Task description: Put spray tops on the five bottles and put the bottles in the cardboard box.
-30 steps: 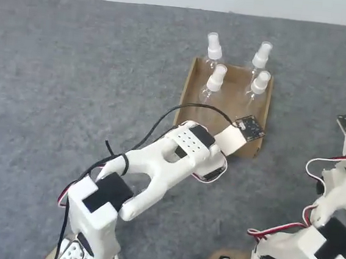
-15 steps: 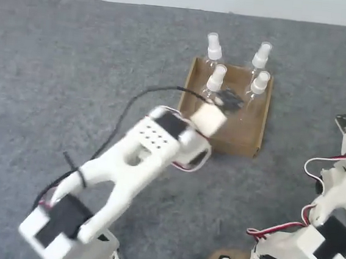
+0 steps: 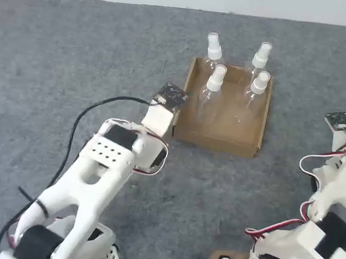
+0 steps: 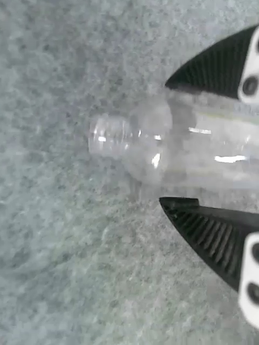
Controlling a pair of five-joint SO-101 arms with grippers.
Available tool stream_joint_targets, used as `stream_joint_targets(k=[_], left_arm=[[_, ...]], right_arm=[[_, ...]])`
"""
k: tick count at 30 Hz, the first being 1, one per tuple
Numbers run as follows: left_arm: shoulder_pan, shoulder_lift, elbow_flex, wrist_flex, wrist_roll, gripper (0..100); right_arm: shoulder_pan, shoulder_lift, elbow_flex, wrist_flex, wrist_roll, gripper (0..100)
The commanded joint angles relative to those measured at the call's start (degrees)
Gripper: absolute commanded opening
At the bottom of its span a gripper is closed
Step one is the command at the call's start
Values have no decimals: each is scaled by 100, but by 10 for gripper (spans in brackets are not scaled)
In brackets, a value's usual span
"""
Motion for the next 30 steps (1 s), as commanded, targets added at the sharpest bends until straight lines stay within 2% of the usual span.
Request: stream_joint_targets(k=[1, 17, 27, 30], left_arm=[[-18, -237, -4, -229, 35, 24], [-18, -211, 22, -246, 62, 25], [-62, -264, -22, -246, 62, 24], [-70, -360, -171, -211, 62, 23]], right_arm=[[-242, -92, -193, 268, 53, 263], [-215, 382, -193, 84, 229, 252], [-215, 110, -492, 321, 211, 10], [-303, -479, -949, 866, -158, 9]])
